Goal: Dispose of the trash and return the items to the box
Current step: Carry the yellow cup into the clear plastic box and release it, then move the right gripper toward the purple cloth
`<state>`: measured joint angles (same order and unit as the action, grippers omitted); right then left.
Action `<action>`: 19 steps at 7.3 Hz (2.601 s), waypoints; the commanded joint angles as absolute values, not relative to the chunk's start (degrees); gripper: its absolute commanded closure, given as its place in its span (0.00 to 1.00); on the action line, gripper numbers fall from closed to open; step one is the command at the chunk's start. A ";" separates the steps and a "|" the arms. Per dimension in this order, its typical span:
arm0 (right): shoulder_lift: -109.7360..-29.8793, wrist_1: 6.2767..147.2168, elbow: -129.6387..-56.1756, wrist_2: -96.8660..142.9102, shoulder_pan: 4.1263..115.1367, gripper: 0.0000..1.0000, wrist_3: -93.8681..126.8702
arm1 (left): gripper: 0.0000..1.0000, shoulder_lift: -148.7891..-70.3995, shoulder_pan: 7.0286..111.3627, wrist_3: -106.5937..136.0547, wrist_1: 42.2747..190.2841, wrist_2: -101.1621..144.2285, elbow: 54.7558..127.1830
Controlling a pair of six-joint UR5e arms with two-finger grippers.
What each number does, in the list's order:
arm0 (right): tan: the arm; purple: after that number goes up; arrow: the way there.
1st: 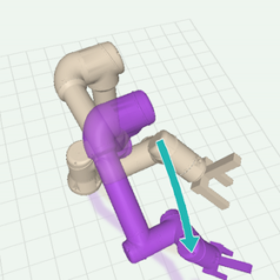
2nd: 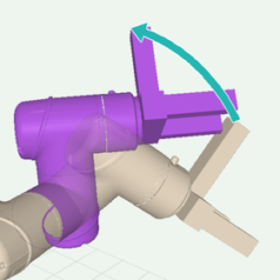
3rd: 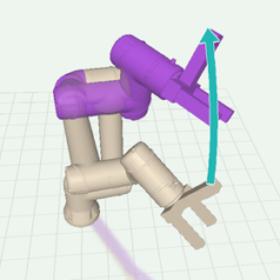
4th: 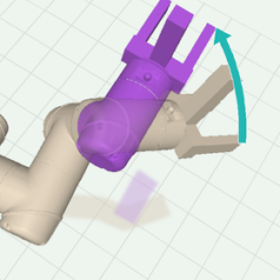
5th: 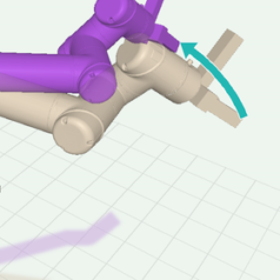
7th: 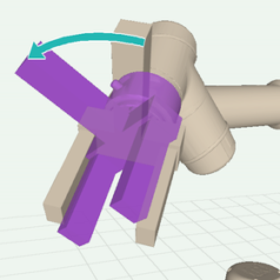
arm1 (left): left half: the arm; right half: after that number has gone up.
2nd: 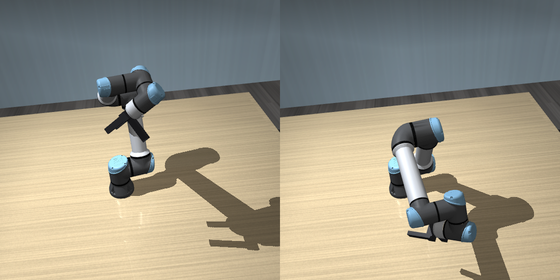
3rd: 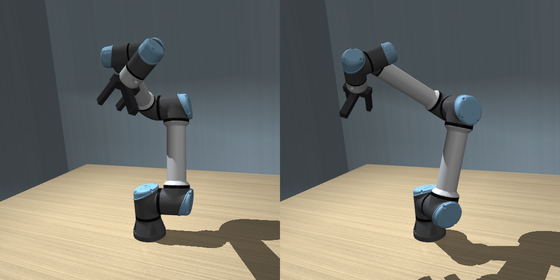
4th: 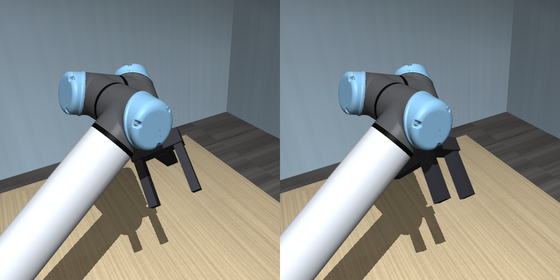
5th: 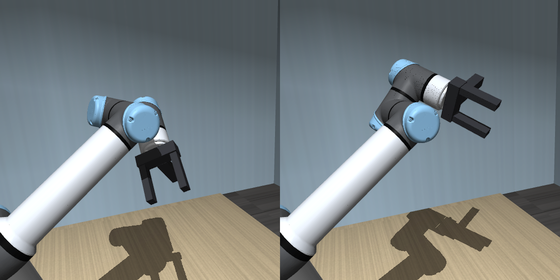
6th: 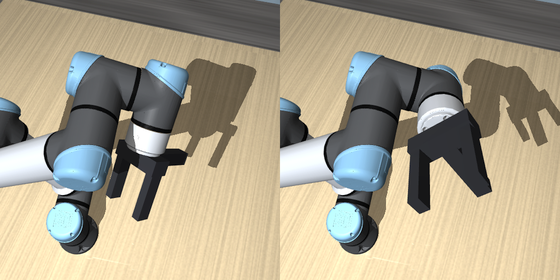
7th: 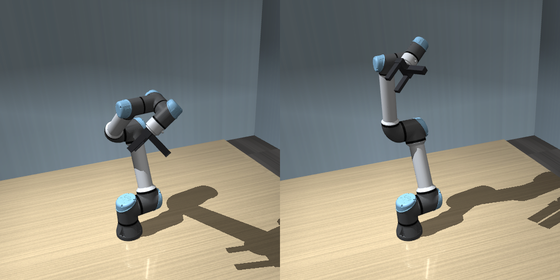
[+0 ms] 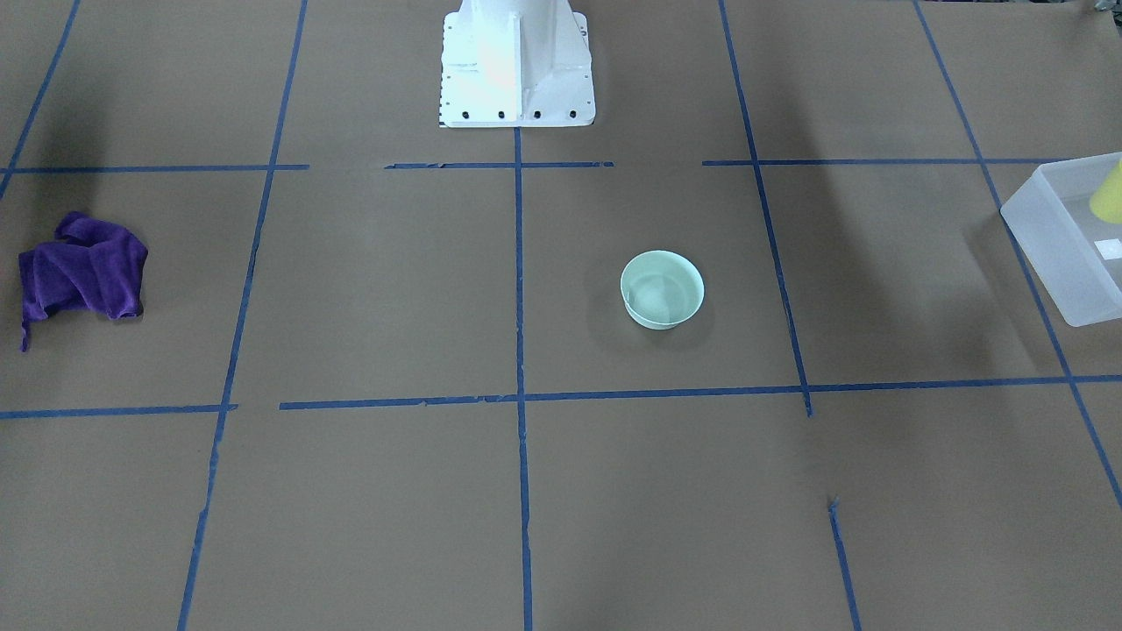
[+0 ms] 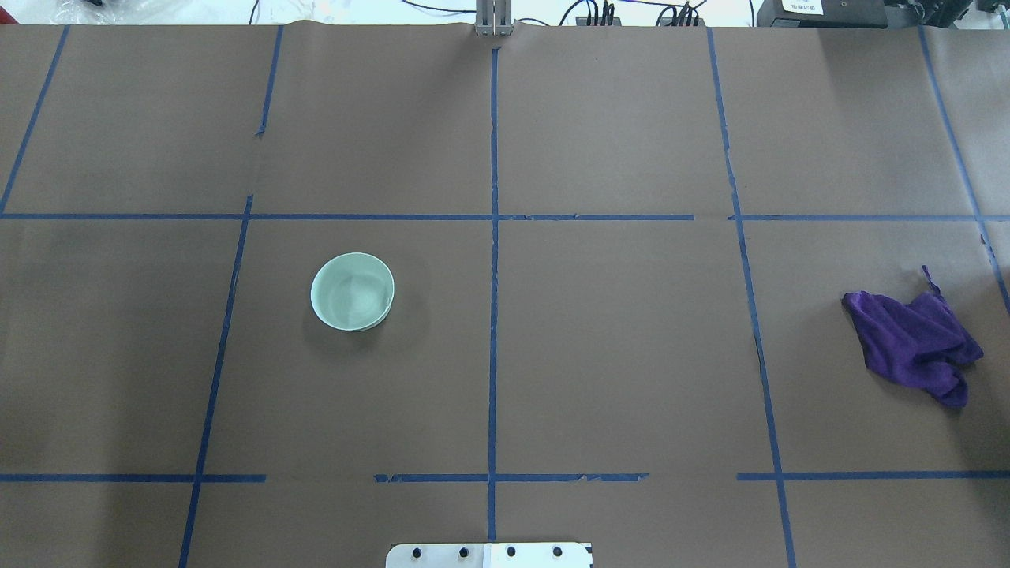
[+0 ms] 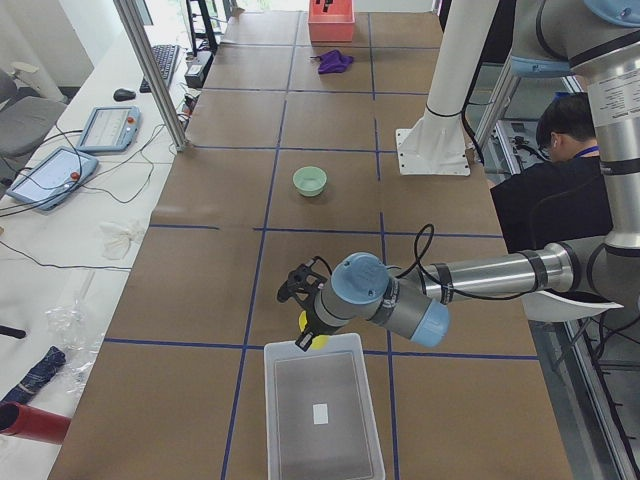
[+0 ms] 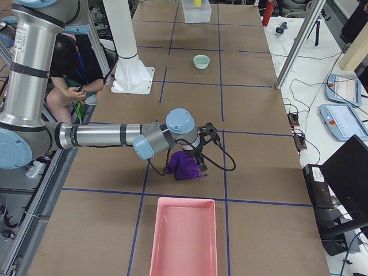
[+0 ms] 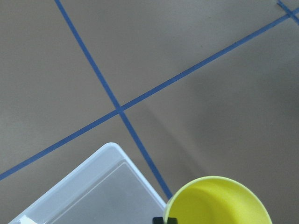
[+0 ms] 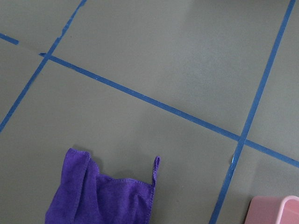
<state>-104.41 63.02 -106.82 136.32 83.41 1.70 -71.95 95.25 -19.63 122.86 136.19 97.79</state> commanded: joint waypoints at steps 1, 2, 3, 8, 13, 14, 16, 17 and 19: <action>-104.41 63.10 -106.79 136.32 83.41 0.00 1.76 | 1.00 -73.04 98.44 -23.21 122.60 131.07 93.10; -104.33 62.84 -106.87 136.41 83.41 0.00 1.93 | 1.00 -73.21 98.26 -21.55 127.92 130.96 89.86; -104.41 61.97 -106.79 136.32 83.41 0.00 2.37 | 1.00 -72.86 97.83 -14.40 136.32 130.87 86.69; -104.41 62.05 -106.70 136.23 83.41 0.00 2.37 | 1.00 -72.69 85.18 -6.77 141.15 131.40 84.47; -104.33 61.96 -106.70 136.23 83.41 0.00 2.37 | 0.92 -72.60 79.98 -6.94 144.58 131.48 81.47; -104.41 62.05 -106.70 136.23 83.41 0.00 2.37 | 0.55 -72.60 79.89 -7.12 144.58 131.48 81.47; -104.33 62.05 -106.70 136.14 83.41 0.00 2.37 | 0.00 -72.77 79.89 -7.21 145.28 130.96 81.56; -104.33 62.05 -106.70 135.97 83.32 0.00 2.37 | 0.00 -73.30 80.07 -6.95 145.02 130.96 82.43; -104.33 61.96 -106.87 135.61 82.45 0.00 3.85 | 0.00 -75.39 80.24 -6.77 137.08 131.22 88.82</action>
<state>-104.33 62.03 -106.74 135.73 83.10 2.74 -73.97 80.10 -6.82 142.33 131.11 84.94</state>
